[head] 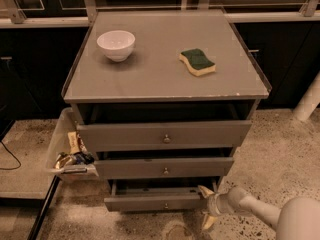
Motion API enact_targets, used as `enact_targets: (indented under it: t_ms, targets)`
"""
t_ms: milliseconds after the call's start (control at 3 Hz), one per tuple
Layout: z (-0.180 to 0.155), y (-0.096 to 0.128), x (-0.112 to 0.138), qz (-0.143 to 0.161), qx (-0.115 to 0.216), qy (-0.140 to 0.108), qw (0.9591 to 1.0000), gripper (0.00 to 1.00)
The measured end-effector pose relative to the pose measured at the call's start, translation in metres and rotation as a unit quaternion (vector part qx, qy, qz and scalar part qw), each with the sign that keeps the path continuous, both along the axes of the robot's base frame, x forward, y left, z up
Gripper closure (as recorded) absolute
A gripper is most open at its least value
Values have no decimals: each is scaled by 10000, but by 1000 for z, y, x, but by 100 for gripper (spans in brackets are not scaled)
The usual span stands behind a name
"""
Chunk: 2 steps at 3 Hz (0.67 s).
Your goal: Open bottom drawer
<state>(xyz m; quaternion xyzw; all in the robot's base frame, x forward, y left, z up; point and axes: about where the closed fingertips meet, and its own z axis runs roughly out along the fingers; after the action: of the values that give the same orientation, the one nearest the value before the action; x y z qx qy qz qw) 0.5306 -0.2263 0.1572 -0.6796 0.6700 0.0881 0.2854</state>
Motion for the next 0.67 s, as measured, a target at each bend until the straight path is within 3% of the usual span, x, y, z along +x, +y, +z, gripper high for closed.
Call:
enact_targets:
  t_ms: [667]
  targets:
    - [-15,0,2,-6,-20,65,10000,0]
